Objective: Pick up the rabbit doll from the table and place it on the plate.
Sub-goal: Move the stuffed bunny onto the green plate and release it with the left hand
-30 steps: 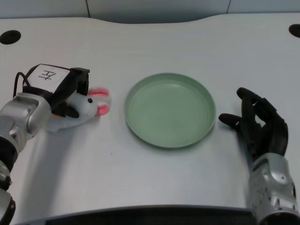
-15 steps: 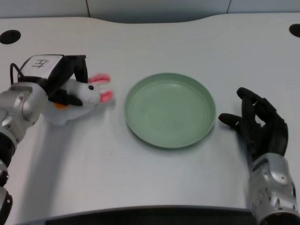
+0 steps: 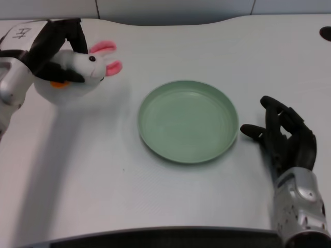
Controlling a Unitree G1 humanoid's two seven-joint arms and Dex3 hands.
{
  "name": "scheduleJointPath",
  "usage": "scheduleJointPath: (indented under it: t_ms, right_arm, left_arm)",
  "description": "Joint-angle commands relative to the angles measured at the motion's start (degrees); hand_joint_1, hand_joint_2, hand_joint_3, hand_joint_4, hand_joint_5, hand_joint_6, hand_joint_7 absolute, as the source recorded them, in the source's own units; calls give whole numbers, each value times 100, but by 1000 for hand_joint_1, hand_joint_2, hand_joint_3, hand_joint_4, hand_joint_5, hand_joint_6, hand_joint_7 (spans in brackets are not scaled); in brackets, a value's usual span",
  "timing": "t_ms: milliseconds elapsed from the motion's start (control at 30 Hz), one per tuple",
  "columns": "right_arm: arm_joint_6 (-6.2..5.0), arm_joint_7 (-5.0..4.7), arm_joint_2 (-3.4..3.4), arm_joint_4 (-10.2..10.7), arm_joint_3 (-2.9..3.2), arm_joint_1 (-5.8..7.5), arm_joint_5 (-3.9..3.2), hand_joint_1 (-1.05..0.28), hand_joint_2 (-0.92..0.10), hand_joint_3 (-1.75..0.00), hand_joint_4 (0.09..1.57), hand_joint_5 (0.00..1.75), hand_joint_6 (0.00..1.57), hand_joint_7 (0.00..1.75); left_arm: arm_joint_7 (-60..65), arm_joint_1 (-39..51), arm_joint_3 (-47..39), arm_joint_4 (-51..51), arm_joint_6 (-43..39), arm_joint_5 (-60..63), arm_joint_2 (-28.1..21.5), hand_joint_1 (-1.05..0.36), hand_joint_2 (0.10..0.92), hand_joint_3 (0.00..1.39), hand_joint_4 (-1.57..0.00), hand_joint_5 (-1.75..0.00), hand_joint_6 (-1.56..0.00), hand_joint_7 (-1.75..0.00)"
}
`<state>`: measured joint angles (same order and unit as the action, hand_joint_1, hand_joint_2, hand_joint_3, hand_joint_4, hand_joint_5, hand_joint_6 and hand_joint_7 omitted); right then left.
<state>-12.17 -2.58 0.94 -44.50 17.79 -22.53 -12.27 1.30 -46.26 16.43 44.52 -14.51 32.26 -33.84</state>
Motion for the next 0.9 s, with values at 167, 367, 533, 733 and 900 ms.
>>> scheduleJointPath:
  t_ms: [167, 367, 533, 733, 900]
  right_arm:
    - [-23, -46, 22, -102, -8, -72, 3, -298, -921, -282, 766, 997, 722, 456]
    - [-132, -31, 2, -145, -19, -58, 36, -307, -921, -266, 758, 1005, 711, 455]
    - [-85, -74, -43, -73, -17, -34, 29, -297, -921, -274, 750, 999, 706, 454]
    - [-157, -12, -97, -7, -38, 31, 17, -311, -921, -266, 742, 1002, 698, 454]
    - [-105, -33, -114, 68, -68, 63, 49, -308, -921, -267, 728, 997, 699, 459]
  left_arm:
    - [-107, -145, 98, -251, -61, 81, 228, -46, 836, 145, -786, -1746, -552, -1746]
    - [-194, -563, 386, 15, -161, 259, 645, -43, 848, 147, -787, -1746, -548, -1746]
    - [-72, -912, 708, 291, 30, 605, 1098, -57, 842, 126, -768, -1746, -576, -1746]
    - [42, -1170, 937, 630, 52, 767, 1591, -60, 864, 110, -756, -1746, -580, -1645]
    - [193, -1338, 1145, 1009, 40, 879, 1968, -55, 874, 108, -816, -1746, -631, -1744]
